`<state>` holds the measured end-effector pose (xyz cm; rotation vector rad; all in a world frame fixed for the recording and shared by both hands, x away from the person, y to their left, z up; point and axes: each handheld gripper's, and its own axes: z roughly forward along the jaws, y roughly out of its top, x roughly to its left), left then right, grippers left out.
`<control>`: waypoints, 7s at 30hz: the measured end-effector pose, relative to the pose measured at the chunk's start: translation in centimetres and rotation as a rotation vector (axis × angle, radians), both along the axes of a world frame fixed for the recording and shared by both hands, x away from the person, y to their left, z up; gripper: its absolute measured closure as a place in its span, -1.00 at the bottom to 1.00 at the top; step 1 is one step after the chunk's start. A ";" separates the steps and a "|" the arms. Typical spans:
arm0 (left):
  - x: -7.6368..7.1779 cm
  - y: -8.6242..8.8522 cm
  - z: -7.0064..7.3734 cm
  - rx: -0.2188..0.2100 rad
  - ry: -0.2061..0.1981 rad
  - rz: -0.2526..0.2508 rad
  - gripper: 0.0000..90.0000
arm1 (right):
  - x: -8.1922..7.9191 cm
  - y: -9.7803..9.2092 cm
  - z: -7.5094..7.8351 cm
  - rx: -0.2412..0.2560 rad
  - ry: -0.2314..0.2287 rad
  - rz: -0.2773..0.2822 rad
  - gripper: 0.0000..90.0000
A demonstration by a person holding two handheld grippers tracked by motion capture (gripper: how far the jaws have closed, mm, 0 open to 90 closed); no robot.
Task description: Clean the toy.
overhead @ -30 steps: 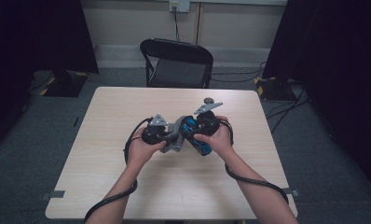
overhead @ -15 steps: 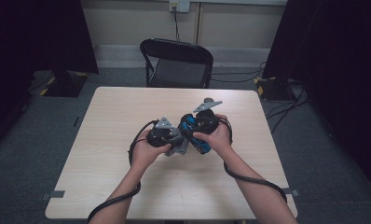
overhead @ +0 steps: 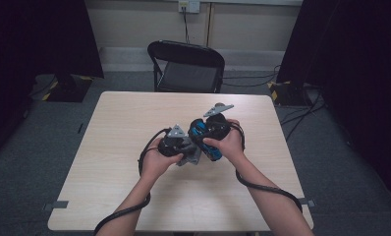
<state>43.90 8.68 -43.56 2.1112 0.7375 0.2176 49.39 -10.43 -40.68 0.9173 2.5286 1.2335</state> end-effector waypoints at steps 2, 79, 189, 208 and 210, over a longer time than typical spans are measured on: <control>-0.1 -0.1 0.0 -0.001 0.002 -0.008 0.70 | 0.0 0.0 0.0 0.002 0.001 -0.002 -0.43; -3.0 -1.7 -1.1 0.095 -0.002 -0.169 0.69 | 2.2 -4.3 1.4 0.015 0.016 -0.123 -0.43; 2.5 11.4 -4.2 0.089 0.020 0.261 0.23 | 2.3 -12.9 -8.4 -0.148 0.102 -0.193 -0.45; 2.6 11.4 -4.2 0.062 0.000 0.247 -0.46 | 2.2 -13.1 -8.0 -0.139 0.140 -0.173 -0.64; 2.6 11.4 -4.1 0.056 -0.003 0.254 -0.49 | 2.1 -13.2 -7.8 -0.134 0.140 -0.170 -0.66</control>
